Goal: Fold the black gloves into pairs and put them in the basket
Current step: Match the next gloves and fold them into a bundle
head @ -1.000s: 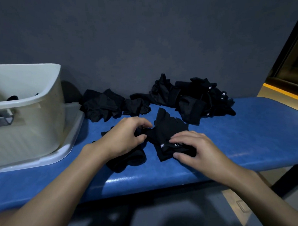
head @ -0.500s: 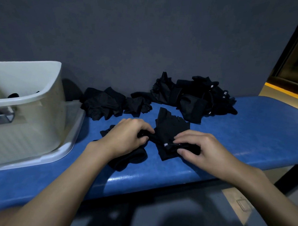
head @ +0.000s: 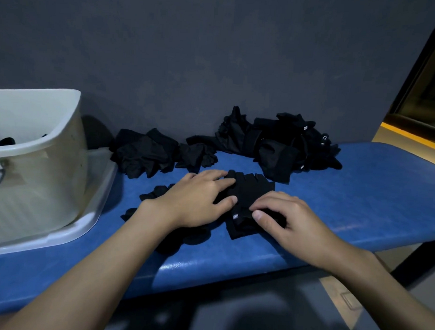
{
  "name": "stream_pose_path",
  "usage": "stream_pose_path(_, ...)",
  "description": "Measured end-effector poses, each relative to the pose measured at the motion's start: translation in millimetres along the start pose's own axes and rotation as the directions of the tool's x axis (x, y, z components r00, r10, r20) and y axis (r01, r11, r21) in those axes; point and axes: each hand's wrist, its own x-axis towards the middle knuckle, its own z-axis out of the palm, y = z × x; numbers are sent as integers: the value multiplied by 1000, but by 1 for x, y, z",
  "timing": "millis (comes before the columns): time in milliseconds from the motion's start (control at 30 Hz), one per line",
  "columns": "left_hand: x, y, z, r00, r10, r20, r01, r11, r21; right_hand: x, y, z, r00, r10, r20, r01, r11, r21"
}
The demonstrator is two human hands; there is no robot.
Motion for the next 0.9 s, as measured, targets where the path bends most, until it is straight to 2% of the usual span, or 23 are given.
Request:
stream_pose_path(100,1,-1,0,999,-13,49,14,1000,-17,5,0,2,993,30,-115,-25,999,47)
stream_pose_path(200,0,-2,0,998,-19,65,22,999,-46,18,8,-2,936,231,-265,-212,972,101)
stream_pose_path(267,0,-2,0,998,-19,65,23,998,-61,24,14,-7,895,379,-233,-342,921,185)
stream_pose_path(367,0,-2,0,998,-15,66,21,996,-83,25,21,-8,881,438,-178,-408,895,182)
stream_pose_path(533,0,-4,2,998,-1,55,6,994,-105,25,23,-1,880,456,-133,-423,880,217)
stream_pose_path(633,0,-4,2,999,5,53,1,994,-111,26,20,-1,870,465,-165,-406,865,296)
stream_pose_path(900,-2,-4,1,999,6,36,0,990,-144,27,11,0,834,469,-291,-356,859,367)
